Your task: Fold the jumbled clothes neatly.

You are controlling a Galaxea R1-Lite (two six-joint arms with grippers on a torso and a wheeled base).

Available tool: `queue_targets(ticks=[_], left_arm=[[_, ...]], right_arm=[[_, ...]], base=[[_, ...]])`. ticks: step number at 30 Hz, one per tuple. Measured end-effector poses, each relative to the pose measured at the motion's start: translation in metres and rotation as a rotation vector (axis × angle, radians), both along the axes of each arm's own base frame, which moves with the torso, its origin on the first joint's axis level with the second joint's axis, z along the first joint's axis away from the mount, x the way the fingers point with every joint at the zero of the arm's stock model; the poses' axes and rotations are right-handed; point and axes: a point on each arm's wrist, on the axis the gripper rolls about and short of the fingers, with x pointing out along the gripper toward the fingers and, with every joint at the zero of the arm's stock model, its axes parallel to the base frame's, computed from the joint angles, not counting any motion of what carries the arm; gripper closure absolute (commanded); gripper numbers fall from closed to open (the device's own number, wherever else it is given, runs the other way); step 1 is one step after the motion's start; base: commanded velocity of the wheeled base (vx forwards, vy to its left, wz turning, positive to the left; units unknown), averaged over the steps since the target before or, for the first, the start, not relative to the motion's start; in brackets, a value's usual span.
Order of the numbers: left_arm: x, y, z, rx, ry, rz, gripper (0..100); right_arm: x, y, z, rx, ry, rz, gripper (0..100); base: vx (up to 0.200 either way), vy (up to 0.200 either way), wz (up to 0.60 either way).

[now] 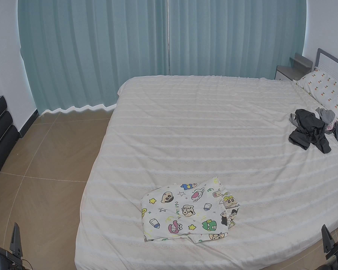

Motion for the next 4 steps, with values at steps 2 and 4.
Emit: queue_targets(ticks=[2, 4], left_arm=[[0.0001, -0.0005, -0.0002, -0.002, 0.001, -0.022, 0], [0.0003, -0.0013, -0.0003, -0.017, -0.001, -0.06, 0]], right_arm=[[0.0, 0.0, 0.0, 0.002, 0.0, 0.0, 0], [0.0, 0.0, 0.0, 0.002, 0.0, 0.001, 0]], base=[[0.0, 0.0, 0.0], [0.0, 0.0, 0.0]])
